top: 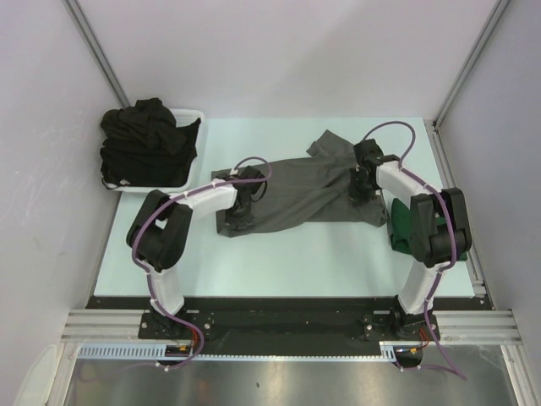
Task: Fold and stack the t-shirts
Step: Fold the flattened tshirt in 1/3 of the way
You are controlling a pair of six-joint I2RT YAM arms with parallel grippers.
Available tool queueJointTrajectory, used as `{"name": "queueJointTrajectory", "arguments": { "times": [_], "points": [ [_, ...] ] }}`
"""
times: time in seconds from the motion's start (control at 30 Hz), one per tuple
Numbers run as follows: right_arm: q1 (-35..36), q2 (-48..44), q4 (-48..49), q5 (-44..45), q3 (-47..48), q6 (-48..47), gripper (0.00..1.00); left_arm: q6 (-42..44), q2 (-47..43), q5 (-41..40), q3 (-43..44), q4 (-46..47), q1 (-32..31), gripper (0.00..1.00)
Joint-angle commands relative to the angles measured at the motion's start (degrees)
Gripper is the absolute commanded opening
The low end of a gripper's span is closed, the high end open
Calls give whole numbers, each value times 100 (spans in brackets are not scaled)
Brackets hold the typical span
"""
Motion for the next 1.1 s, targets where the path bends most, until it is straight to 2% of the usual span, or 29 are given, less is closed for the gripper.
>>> {"name": "queueJointTrajectory", "arguments": {
  "times": [0.0, 0.33, 0.77, 1.07],
  "points": [
    [-36, 142, 148, 20, -128, -107, 0, -120, -234, -156, -179, 138, -18, 0],
    [-9, 195, 280, -95, -462, 51, 0, -59, -261, -376, -153, 86, -18, 0],
    [-194, 494, 43, 784, -111, -186, 0, 82, -463, -604, -197, -239, 237, 0],
    [-501, 503, 52, 837, -111, -239, 0, 214, -709, -675, -267, -256, 466, 0]
  ]
}}
